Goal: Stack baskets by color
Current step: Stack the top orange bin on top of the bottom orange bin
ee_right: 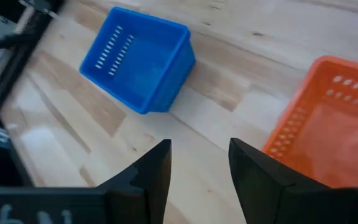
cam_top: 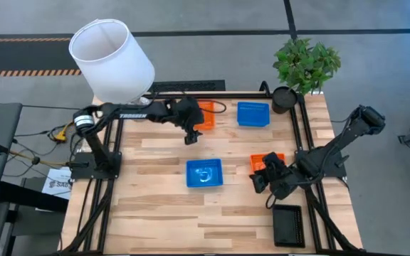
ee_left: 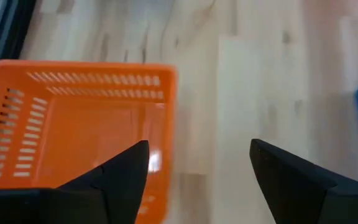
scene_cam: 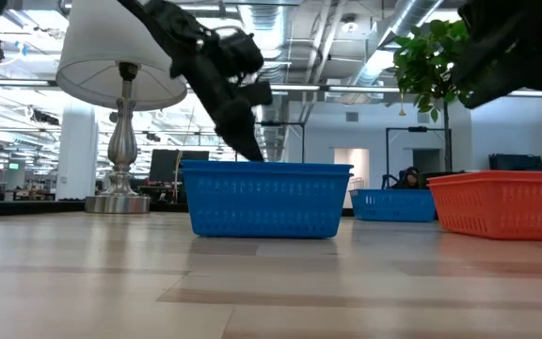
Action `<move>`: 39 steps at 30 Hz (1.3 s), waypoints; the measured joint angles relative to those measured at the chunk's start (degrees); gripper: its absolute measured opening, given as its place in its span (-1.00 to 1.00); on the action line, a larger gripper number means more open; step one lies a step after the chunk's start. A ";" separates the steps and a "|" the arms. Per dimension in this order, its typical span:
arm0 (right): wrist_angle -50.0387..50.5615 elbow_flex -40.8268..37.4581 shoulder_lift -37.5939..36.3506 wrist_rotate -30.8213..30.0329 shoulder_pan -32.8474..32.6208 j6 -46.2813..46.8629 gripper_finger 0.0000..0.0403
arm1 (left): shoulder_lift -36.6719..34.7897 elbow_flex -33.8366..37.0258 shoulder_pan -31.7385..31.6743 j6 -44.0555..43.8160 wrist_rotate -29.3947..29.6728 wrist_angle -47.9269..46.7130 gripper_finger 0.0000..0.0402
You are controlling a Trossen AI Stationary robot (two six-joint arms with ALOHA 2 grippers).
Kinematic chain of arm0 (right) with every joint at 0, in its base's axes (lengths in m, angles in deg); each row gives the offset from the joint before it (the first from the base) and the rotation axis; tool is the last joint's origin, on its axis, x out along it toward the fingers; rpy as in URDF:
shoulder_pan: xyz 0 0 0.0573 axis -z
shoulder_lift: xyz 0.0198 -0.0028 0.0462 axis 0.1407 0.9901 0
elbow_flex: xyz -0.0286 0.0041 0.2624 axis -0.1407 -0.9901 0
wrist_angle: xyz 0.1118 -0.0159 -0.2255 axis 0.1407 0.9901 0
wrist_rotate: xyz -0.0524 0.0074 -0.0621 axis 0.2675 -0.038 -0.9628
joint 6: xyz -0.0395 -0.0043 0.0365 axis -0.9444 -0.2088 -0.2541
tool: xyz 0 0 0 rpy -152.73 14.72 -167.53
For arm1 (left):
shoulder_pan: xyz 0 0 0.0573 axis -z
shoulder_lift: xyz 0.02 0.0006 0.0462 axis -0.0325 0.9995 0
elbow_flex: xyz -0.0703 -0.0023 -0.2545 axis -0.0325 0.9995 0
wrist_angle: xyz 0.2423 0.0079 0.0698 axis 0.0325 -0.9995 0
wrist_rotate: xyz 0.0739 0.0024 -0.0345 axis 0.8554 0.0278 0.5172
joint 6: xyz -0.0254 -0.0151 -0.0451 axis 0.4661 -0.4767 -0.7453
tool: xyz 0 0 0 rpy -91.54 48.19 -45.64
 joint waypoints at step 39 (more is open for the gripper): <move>-0.99 -0.06 -1.48 -0.80 -0.38 -17.11 -0.22 | 0.93 -19.03 7.95 -6.18 8.16 -16.17 -1.00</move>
